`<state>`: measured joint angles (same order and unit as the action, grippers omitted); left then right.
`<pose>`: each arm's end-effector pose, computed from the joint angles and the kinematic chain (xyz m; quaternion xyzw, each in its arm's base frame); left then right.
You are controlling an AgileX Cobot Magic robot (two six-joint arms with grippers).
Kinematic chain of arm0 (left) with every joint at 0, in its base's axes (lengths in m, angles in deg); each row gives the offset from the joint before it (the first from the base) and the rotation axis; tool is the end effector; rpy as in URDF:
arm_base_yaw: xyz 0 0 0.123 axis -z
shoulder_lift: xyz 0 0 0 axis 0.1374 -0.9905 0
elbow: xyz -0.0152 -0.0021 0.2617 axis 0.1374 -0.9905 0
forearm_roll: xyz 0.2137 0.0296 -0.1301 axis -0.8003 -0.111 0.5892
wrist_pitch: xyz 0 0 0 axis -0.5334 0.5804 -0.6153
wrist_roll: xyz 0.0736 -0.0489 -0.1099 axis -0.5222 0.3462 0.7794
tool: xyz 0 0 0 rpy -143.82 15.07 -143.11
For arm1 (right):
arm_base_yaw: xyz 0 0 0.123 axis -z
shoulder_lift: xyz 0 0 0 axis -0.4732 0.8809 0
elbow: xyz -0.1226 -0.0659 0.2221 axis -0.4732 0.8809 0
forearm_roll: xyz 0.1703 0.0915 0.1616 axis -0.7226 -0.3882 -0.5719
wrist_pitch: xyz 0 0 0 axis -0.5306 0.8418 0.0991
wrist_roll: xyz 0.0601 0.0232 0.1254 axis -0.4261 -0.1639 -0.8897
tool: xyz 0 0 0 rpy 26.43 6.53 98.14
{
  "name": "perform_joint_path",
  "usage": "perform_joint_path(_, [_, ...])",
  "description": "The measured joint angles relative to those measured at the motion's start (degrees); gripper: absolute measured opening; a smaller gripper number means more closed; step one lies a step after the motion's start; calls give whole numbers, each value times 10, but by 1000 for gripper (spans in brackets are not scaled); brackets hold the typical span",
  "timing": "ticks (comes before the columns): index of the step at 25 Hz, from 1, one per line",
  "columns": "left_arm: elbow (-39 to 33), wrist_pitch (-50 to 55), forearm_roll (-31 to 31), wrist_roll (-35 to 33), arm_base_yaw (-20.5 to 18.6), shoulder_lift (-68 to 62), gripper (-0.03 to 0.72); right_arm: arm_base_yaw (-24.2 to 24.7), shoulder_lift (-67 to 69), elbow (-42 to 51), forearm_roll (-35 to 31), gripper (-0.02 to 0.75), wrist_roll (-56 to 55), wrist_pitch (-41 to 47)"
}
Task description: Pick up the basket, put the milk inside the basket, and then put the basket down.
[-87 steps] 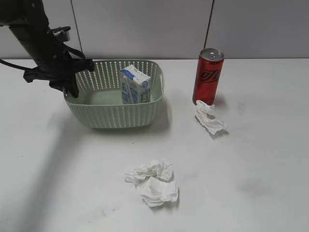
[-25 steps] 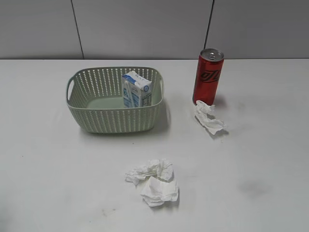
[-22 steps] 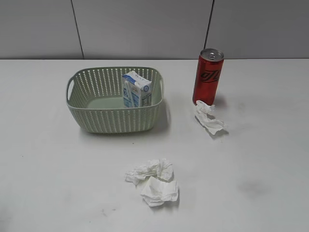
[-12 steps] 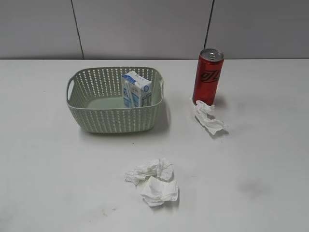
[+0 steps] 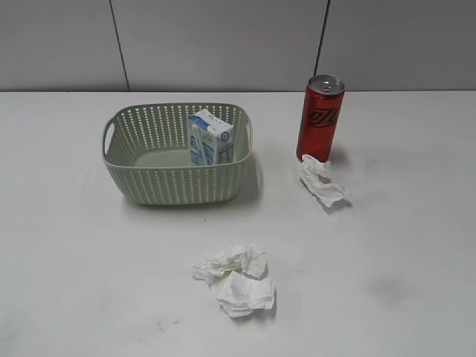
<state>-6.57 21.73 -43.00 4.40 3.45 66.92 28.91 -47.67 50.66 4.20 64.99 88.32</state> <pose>0.0949 -0.0059 0.2637 0.0306 0.8661 0.0022 0.4989 0.0679 0.0051 0.2546 -0.0100 0.8574 0.0121 0.5145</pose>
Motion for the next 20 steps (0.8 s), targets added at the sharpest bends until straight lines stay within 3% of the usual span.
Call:
perform_joint_path(9, [0, 13, 0, 0, 0, 113, 589, 0, 0, 0, 0, 590, 0, 0])
perform_joint_path(20, [-16, 58, -11, 10, 0, 116, 589, 0, 0, 0, 0, 590, 0, 0])
